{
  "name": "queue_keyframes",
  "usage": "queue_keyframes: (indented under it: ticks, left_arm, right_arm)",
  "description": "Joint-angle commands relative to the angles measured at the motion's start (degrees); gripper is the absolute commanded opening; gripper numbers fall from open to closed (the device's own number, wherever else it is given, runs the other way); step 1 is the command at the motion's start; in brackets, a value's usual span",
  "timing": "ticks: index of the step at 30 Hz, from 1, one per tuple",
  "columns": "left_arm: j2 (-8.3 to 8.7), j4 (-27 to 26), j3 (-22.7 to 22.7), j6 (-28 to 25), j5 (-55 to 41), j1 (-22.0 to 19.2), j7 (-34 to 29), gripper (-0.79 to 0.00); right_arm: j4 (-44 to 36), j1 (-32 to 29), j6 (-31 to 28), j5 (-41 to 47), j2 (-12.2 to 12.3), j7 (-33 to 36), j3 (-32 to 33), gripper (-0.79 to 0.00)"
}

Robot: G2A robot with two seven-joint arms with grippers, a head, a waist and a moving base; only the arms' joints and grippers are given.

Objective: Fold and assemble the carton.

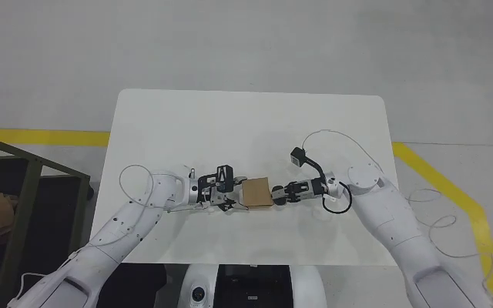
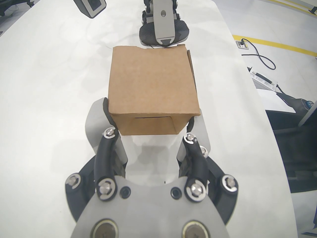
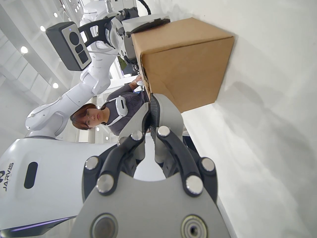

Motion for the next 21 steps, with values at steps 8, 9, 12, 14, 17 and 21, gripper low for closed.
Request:
queue_keyframes:
  ticks: [8,9,12,14,17,21]
  left_arm:
    - [-0.06,-0.1,0.0,0.2,-0.5,0.0,-0.6,-0.363]
    - [-0.06,-0.1,0.0,0.2,-0.5,0.1,-0.6,-0.363]
    - [-0.06,-0.1,-0.1,0.1,-0.7,0.1,-0.8,-0.366]
    - [-0.07,-0.1,-0.1,0.1,-0.8,0.1,-0.9,-0.369]
    - [-0.10,-0.1,-0.1,0.2,-1.0,0.0,-1.0,-0.369]
    - [-0.17,-0.1,0.0,0.2,-1.2,0.0,-1.2,-0.376]
  right_arm:
    - [-2.6,-2.9,0.8,-1.0,1.4,-1.9,2.7,-0.785]
    - [-2.8,-3.1,0.8,-1.2,1.5,-2.1,2.9,-0.785]
    - [-3.2,-3.5,1.4,-1.3,1.6,-1.7,2.9,-0.785]
    - [-3.5,-3.6,1.7,-1.2,1.6,-1.7,2.5,-0.785]
    - [-3.7,-3.7,1.7,-0.8,1.4,-1.7,1.8,-0.785]
    - [-3.2,-3.0,1.4,-0.3,0.9,-1.5,0.5,-0.785]
